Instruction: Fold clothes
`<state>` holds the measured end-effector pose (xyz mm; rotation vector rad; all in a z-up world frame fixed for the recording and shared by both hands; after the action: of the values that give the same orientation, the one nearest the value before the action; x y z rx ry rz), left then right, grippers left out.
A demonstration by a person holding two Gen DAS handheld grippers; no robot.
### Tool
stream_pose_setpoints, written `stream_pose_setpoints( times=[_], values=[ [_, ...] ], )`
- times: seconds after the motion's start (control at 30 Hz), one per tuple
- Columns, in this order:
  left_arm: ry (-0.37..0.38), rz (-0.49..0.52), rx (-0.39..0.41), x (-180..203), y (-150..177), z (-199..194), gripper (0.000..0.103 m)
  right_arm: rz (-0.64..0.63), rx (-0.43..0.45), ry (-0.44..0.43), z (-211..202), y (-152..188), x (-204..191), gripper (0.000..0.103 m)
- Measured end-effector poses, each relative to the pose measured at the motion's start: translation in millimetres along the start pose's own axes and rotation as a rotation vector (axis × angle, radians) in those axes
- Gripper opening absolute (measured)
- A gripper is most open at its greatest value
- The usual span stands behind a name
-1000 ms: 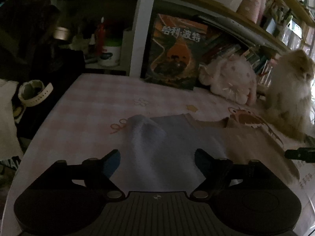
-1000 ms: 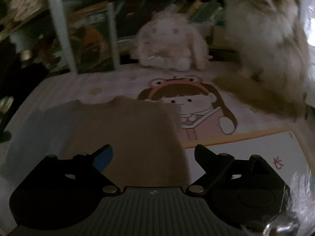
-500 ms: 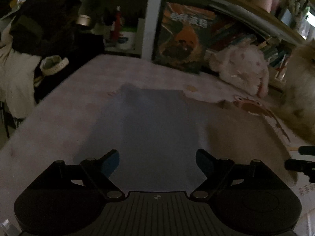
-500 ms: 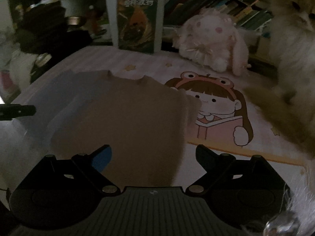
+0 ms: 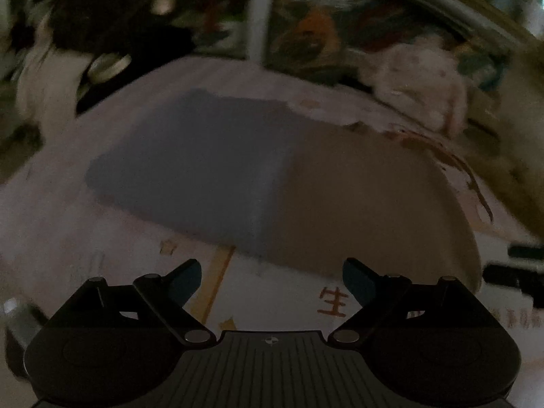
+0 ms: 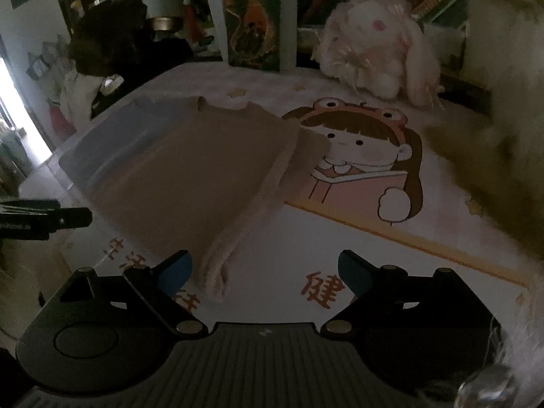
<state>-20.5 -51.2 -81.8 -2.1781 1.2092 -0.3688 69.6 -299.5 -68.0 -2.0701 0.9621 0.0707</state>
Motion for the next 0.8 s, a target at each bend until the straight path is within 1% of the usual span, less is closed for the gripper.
stream_pose_setpoints(
  times=[0.07, 0.13, 0.23, 0.27, 0.33, 0.43, 0.47, 0.5, 0.53, 0.6, 0.63, 0.67, 0.7, 0.73, 0.77, 0.8],
  values=[
    [0.0, -0.132, -0.053, -15.2, 0.3, 5.4, 0.092, 0.013, 0.003, -0.013, -0.7, 0.2, 2.5, 0.093],
    [0.011, -0.299, -0.113, -35.2, 0.3, 12.8, 0.092, 0.017, 0.01, -0.02, -2.5, -0.9, 4.2, 0.093],
    [0.058, -0.534, -0.166, -62.3, -0.7, 24.7, 0.092, 0.025, 0.015, -0.013, -3.4, -3.6, 8.8, 0.093],
    [0.077, -0.61, -0.178, -71.1, -1.3, 28.5, 0.092, 0.034, 0.016, -0.01, -3.2, -4.1, 11.0, 0.093],
    [0.118, -0.741, -0.176, -85.9, -3.9, 34.9, 0.092, 0.05, 0.018, -0.008, -3.0, -5.0, 14.5, 0.093],
    [0.162, -0.911, -0.176, -104.5, -7.6, 45.4, 0.091, 0.072, 0.03, -0.01, -3.8, -7.9, 17.0, 0.089],
    [0.172, -0.956, -0.178, -109.1, -8.4, 48.4, 0.09, 0.079, 0.04, -0.01, -4.5, -9.1, 17.9, 0.086],
    [0.179, -0.997, -0.179, -113.2, -9.5, 51.5, 0.09, 0.088, 0.047, -0.011, -4.4, -10.2, 18.6, 0.077],
    [0.18, -1.027, -0.179, -116.3, -11.1, 54.7, 0.09, 0.099, 0.051, -0.013, -3.9, -11.2, 19.5, 0.071],
    [0.179, -1.081, -0.178, -122.7, -14.5, 61.0, 0.083, 0.129, 0.048, -0.016, -0.4, -11.4, 21.6, 0.054],
    [0.169, -1.093, -0.177, -126.1, -16.9, 64.3, 0.078, 0.149, 0.044, -0.017, 2.0, -10.9, 23.1, 0.05],
    [0.152, -1.099, -0.178, -127.9, -19.4, 67.3, 0.07, 0.175, 0.037, -0.018, 5.0, -9.8, 25.3, 0.043],
    [0.136, -1.105, -0.18, -129.6, -21.9, 70.3, 0.066, 0.2, 0.029, -0.019, 7.9, -8.4, 27.4, 0.038],
    [0.121, -1.107, -0.182, -130.9, -24.4, 73.4, 0.058, 0.227, 0.02, -0.021, 11.0, -6.5, 29.8, 0.034],
    [0.111, -1.101, -0.187, -131.1, -26.8, 76.9, 0.047, 0.25, 0.011, -0.021, 13.4, -4.2, 31.8, 0.027],
    [0.101, -1.092, -0.193, -131.1, -28.8, 80.4, 0.04, 0.26, 0.007, -0.018, 14.2, -2.7, 32.6, 0.021]
  ],
)
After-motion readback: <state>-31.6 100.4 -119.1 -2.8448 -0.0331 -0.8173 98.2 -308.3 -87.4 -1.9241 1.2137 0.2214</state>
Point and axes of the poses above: each gripper's, at about its wrist camera, not at the fingertips, and z roughly the way its jaws point, x to its right, y to its underside, the point moved 9 cm from there along z, roughly the way its jaws point, and after that the axes turned 15 degrees about -y, right-handed, at the moved point
